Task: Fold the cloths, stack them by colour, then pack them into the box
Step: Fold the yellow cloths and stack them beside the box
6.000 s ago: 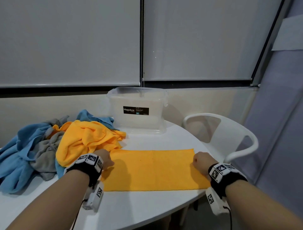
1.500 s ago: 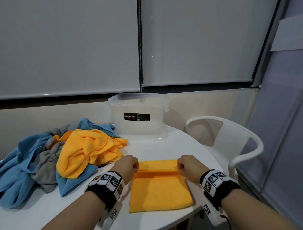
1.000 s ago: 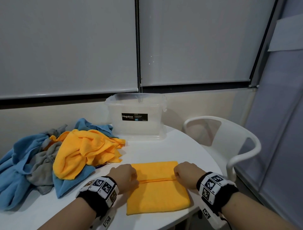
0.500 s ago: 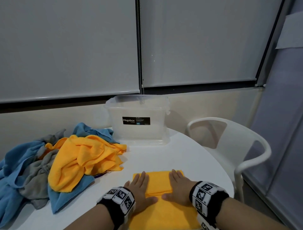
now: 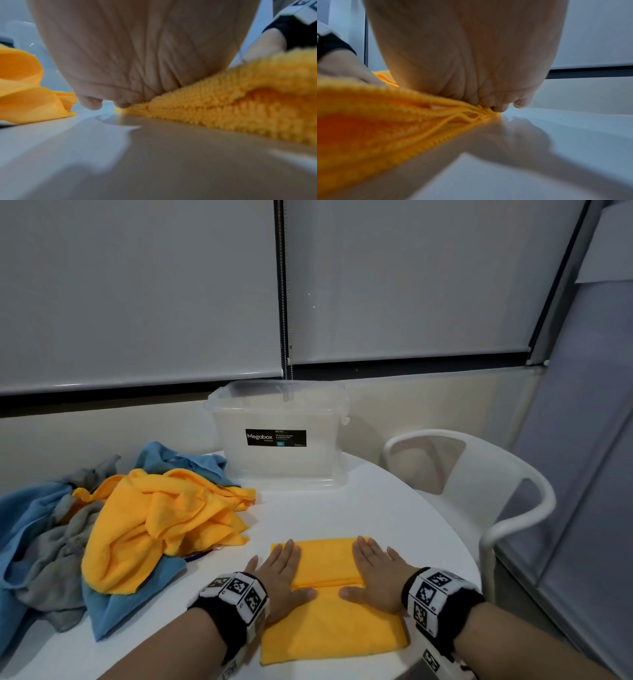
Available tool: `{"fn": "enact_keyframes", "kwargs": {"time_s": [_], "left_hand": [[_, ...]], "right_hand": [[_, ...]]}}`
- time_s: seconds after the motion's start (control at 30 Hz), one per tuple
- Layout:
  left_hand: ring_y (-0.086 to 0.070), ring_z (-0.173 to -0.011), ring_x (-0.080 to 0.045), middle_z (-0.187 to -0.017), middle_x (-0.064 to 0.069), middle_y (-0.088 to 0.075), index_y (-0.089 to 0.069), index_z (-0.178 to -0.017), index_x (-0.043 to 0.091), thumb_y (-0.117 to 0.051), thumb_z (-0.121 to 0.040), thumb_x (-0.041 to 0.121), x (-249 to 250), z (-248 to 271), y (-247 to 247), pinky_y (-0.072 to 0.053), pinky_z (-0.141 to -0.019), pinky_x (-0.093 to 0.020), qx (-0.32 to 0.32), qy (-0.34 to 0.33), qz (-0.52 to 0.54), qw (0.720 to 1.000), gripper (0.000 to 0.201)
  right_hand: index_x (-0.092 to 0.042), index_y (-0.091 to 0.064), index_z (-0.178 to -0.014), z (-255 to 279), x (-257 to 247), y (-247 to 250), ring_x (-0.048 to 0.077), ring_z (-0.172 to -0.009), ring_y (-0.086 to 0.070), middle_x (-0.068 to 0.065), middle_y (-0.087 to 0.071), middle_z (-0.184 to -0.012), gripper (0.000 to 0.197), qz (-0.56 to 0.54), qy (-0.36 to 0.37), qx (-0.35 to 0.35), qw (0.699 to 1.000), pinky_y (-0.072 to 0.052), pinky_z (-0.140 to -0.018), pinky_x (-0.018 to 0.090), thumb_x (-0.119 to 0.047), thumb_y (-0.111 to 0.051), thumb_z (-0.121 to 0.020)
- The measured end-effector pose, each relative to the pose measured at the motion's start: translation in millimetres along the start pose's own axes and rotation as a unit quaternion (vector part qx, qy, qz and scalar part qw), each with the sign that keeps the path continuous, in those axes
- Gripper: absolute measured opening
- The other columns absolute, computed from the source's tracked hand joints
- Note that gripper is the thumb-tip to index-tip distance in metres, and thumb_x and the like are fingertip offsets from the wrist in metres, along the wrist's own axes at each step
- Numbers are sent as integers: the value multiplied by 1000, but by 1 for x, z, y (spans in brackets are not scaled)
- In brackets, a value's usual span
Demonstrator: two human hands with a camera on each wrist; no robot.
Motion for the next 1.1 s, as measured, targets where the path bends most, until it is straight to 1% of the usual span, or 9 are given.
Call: {"fn": "enact_keyframes", "kwargs": {"time_s": [0.17, 0.27, 0.43, 0.53, 0.67, 0.87, 0.97, 1.03, 1.1], "left_hand": [[14, -147, -14, -157, 2, 24, 17, -150, 17, 35, -15, 89, 1, 10, 7, 4, -118, -44, -5, 4, -36, 999, 154], [15, -146, -14, -157, 0, 22, 16, -150, 15, 33, -24, 89, -1, 22, 11, 6, -119, -42, -2, -26, -48, 999, 147], [23, -141, -11, -149, 5, 32, 20, -149, 14, -25, -72, 89, 27, 55, 8, 6, -119, -40, -7, -138, -105, 985, 117], [-5, -147, -16, -155, 0, 12, -8, -153, 9, -33, -72, 89, 31, 51, -4, -19, -118, -36, 137, -137, -150, 970, 117], [19, -145, -15, -154, 5, 31, 23, -148, 18, -15, -65, 92, 12, 56, -15, 1, -120, -41, -43, -89, -103, 990, 118], [20, -145, -11, -153, 8, 32, 27, -147, 21, 0, -60, 91, -1, 67, -17, 4, -120, -41, -51, -70, -115, 990, 115], [18, -145, -12, -154, 7, 30, 25, -148, 20, -10, -80, 81, -1, 65, -20, 4, -120, -42, -49, -56, -124, 989, 97], [17, -146, -13, -155, 5, 28, 22, -148, 19, -20, -90, 66, -1, 65, -21, 4, -120, -43, -37, -54, -123, 990, 86], [16, -146, -14, -156, 2, 27, 20, -149, 18, -22, -93, 56, 0, 66, -21, 3, -120, -43, -27, -53, -122, 991, 80]], "right_hand": [[-7, 17, -149, 6, 5, -1, 22, -146, 16, 9, 23, -157, 151, 1, -5, 0, 1000, 3, -119, 42, -88, 23, -21], [-6, 16, -149, 20, 8, 3, 22, -146, 16, 9, 21, -157, 145, -29, -3, 18, 999, 4, -119, 40, -88, 20, -30], [-7, 13, -150, 50, -26, -9, 13, -139, 26, 2, 26, -155, 126, -15, 124, 44, 991, 11, -115, 31, -85, 5, -52], [-5, 13, -149, 49, -38, -27, 15, -142, 25, -3, 35, -142, 131, 17, 148, 24, 989, 12, -113, 31, -88, 6, -48], [-7, 16, -149, 52, -19, -34, 14, -142, 26, -3, 33, -148, 125, 36, 131, 22, 990, 10, -116, 33, -88, -1, -56], [-10, 19, -148, 60, -5, -37, 14, -143, 25, -6, 35, -144, 120, 21, 113, 16, 993, 7, -119, 34, -87, -4, -60], [-10, 17, -149, 60, -7, -36, 15, -144, 22, -6, 34, -144, 116, 29, 98, 13, 995, 5, -119, 34, -87, -7, -65], [-9, 16, -150, 61, -7, -34, 16, -145, 19, -1, 29, -152, 95, 21, 84, 5, 996, 4, -119, 34, -70, -25, -90], [-9, 15, -150, 62, -8, -29, 18, -146, 17, 5, 23, -157, 79, 2, 75, -5, 997, 2, -120, 35, -43, -34, -98]]}}
Point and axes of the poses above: each hand's wrist, its own z-axis away from the middle knuckle, its own y-axis out of the back of the hand, x = y × z, the point moved 2 cm from there along -z, towards the middle knuckle
